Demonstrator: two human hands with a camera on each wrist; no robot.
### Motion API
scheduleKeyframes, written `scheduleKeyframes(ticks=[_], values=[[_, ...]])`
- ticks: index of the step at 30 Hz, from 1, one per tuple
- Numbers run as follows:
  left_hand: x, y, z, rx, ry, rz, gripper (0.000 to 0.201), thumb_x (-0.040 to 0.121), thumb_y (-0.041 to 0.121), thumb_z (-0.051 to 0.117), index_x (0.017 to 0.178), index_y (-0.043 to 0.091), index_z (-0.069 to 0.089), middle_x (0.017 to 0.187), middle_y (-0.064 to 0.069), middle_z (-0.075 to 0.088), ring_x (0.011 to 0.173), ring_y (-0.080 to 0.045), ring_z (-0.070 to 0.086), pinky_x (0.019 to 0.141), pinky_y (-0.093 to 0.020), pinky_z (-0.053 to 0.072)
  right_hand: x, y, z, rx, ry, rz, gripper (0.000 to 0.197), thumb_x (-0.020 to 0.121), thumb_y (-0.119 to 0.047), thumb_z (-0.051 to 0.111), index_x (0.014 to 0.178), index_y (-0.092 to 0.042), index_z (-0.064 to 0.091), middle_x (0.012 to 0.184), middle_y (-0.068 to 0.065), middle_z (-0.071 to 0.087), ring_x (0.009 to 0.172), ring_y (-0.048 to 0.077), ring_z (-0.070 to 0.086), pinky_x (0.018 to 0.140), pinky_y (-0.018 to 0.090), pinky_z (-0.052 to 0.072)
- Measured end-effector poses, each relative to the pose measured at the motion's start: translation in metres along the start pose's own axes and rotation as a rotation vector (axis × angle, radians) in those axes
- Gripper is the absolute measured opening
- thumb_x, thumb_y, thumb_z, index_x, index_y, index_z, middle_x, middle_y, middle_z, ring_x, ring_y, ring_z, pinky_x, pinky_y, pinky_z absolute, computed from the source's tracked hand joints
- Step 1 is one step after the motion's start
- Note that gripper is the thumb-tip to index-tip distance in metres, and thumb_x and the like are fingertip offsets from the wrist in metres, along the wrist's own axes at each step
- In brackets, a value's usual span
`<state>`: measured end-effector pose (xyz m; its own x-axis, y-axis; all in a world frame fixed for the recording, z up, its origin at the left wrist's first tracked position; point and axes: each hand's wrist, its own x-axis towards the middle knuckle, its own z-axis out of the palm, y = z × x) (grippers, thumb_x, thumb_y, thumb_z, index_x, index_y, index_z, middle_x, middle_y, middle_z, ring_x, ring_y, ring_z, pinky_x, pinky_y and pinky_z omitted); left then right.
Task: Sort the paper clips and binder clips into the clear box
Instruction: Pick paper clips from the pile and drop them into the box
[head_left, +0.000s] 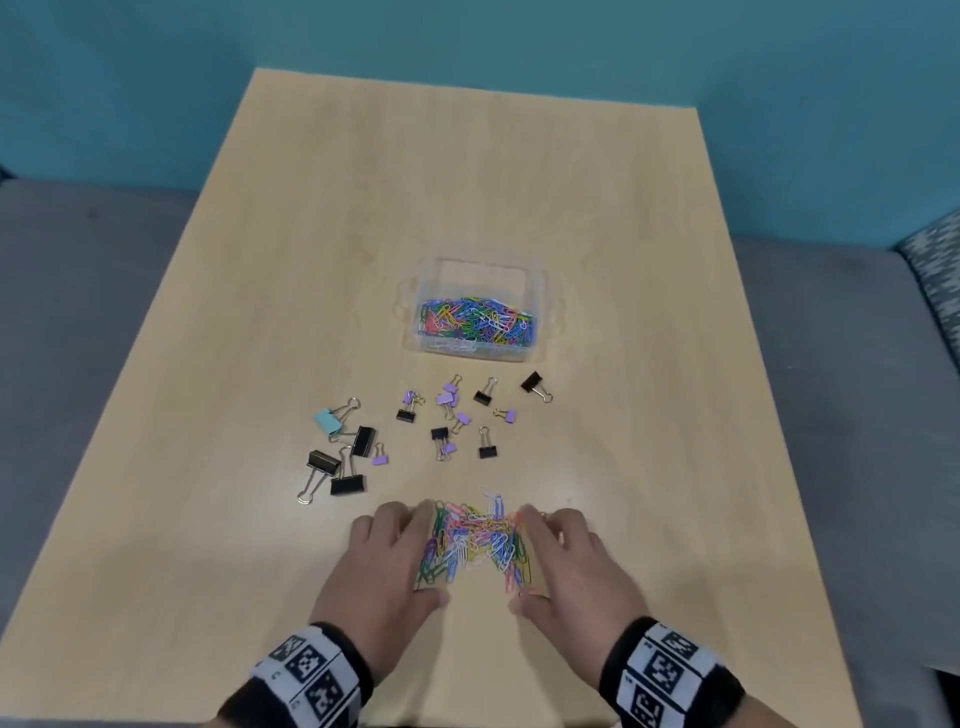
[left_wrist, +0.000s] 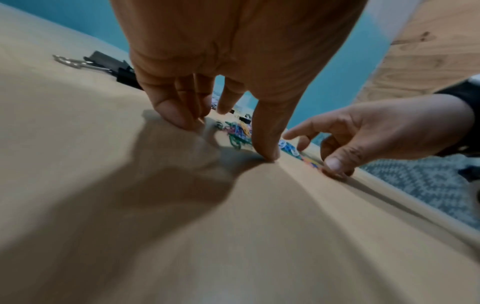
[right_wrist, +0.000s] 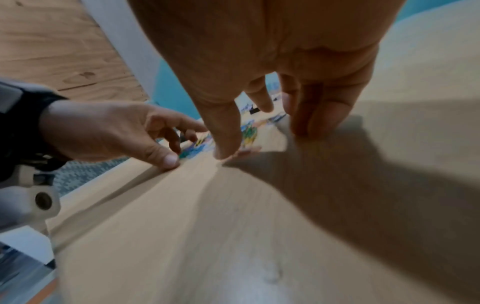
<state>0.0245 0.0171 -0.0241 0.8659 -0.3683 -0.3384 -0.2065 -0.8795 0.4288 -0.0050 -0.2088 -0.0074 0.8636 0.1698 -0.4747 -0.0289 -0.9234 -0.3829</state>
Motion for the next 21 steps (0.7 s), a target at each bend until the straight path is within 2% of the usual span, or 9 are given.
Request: scheduleKeyframes(ticks=[3,6,9,12,14,17,21], values=[[0.014,0.011,0.004,-0.027,-0.007,-0.005,0.078,0.074,0.041,0.069,0.139,0.029,0.028,0.117,0.005,0.036,0.102,-0.017,0.036,0.091,-0.029,0.040,0.016,-0.013,0.006,0.029,0.026,-0.034,0.079,0.080,-0.041,0.064,0.142,-0.032,0.017,0.123,-0.003,0.032,0.107,0.022,0.044,0.088,0.032,0.045],[0.030,0.018,0.008,-0.083,0.000,-0.033,0.061,0.080,0.033,0.065,0.135,0.028,0.039,0.112,0.005,0.038,0.101,-0.017,0.042,0.087,-0.031,0.044,0.037,-0.024,0.006,0.025,0.048,-0.030,0.066,0.085,-0.034,0.062,0.140,-0.028,0.026,0.120,0.000,0.033,0.104,0.022,0.044,0.082,0.036,0.049],[0.040,0.020,0.008,-0.094,0.018,-0.053,0.035,0.083,0.028,0.060,0.118,0.026,0.051,0.102,0.005,0.040,0.093,-0.016,0.048,0.077,-0.035,0.049,0.049,-0.030,0.003,-0.007,0.066,-0.041,0.041,0.089,-0.019,0.056,0.126,-0.022,0.040,0.116,0.003,0.036,0.099,0.023,0.047,0.074,0.036,0.049],[0.045,0.022,0.007,-0.058,0.031,-0.054,0.020,0.088,0.024,0.054,0.107,0.022,0.056,0.102,0.003,0.042,0.087,-0.018,0.051,0.072,-0.033,0.048,0.053,-0.032,-0.003,-0.077,0.046,-0.074,0.027,0.084,-0.005,0.052,0.107,-0.017,0.045,0.111,0.005,0.038,0.091,0.024,0.048,0.061,0.033,0.039],[0.046,0.022,0.006,-0.024,0.038,-0.032,0.013,0.089,0.022,0.050,0.101,0.020,0.057,0.099,0.001,0.043,0.082,-0.018,0.050,0.067,-0.031,0.045,0.053,-0.033,-0.007,-0.121,0.017,-0.097,0.029,0.079,0.001,0.050,0.103,-0.015,0.045,0.108,0.007,0.039,0.086,0.024,0.045,0.059,0.033,0.033],[0.046,0.020,0.004,0.019,0.037,-0.005,0.008,0.086,0.014,0.053,0.092,0.019,0.056,0.091,0.001,0.043,0.071,-0.018,0.045,0.059,-0.029,0.039,0.051,-0.034,-0.017,-0.141,-0.008,-0.116,0.034,0.075,0.005,0.049,0.103,-0.013,0.045,0.107,0.008,0.041,0.078,0.022,0.036,0.060,0.034,0.030],[0.048,0.016,0.001,0.022,0.035,-0.010,0.009,0.083,0.007,0.057,0.083,0.016,0.058,0.081,0.003,0.041,0.061,-0.018,0.042,0.053,-0.029,0.034,0.050,-0.030,-0.027,-0.153,-0.058,-0.126,0.035,0.072,0.007,0.053,0.099,-0.014,0.044,0.103,0.007,0.042,0.079,0.025,0.042,0.061,0.033,0.032]])
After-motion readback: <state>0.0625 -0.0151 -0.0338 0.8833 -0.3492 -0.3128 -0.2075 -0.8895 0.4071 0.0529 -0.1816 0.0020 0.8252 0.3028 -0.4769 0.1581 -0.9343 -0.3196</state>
